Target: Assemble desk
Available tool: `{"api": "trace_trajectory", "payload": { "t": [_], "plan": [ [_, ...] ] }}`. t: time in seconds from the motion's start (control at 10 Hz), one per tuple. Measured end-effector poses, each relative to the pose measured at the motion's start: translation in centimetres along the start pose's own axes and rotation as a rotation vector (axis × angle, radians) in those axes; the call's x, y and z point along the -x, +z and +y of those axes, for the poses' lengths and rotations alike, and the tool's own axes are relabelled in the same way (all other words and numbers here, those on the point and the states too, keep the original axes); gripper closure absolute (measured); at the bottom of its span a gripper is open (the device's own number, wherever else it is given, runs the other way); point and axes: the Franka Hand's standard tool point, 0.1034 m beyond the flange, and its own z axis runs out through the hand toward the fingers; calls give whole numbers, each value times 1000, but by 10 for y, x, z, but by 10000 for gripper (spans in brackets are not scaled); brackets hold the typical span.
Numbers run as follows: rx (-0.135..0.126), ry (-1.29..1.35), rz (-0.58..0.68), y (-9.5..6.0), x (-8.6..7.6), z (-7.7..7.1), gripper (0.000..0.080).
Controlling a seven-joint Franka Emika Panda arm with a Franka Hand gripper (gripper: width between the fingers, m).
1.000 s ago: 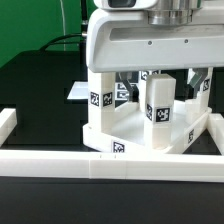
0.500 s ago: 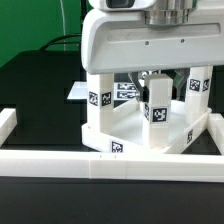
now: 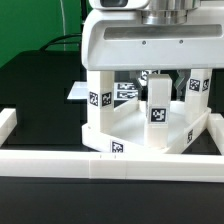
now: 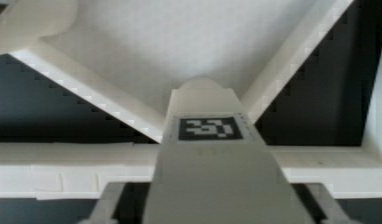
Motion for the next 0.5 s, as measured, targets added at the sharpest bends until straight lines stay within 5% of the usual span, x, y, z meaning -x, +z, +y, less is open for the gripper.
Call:
{"api": "trace_trajectory", "payload": {
  "t": [0.5],
  "plan": [
    [-3,398,6,0,-1,0,509]
  ]
}}
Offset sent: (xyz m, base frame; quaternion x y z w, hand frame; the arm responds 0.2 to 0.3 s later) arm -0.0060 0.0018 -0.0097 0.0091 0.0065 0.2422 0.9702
